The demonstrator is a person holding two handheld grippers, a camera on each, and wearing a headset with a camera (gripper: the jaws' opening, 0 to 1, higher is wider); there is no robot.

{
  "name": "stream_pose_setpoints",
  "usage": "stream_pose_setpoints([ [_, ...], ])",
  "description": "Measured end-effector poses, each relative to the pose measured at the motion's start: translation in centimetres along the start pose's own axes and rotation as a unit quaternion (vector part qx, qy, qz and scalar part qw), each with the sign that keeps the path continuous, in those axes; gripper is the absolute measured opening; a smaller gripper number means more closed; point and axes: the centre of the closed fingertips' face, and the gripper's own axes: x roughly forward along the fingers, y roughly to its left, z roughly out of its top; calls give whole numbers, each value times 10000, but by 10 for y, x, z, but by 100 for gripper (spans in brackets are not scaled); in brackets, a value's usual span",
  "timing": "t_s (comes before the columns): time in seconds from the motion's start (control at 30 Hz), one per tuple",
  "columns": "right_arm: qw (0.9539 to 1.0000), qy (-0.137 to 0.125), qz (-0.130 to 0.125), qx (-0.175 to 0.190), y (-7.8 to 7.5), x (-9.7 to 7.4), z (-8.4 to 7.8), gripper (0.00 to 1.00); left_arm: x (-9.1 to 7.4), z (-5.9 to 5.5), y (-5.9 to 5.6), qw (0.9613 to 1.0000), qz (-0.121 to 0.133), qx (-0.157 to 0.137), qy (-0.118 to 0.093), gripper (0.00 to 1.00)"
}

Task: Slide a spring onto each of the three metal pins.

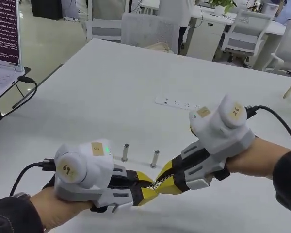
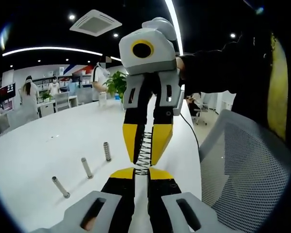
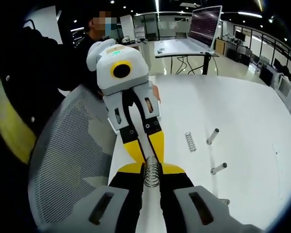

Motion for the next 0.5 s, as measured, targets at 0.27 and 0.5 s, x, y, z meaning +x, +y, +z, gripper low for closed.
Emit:
stream_pose_setpoints([
  [0.27,10000,21,-6,-6,0,0,1,9,-1,2,0,10000,-2,-35,-52,1],
  [0.5,9998,207,-67,-1,-2,-1,3,8,0,3,1,9999,43,-61,-97,2],
])
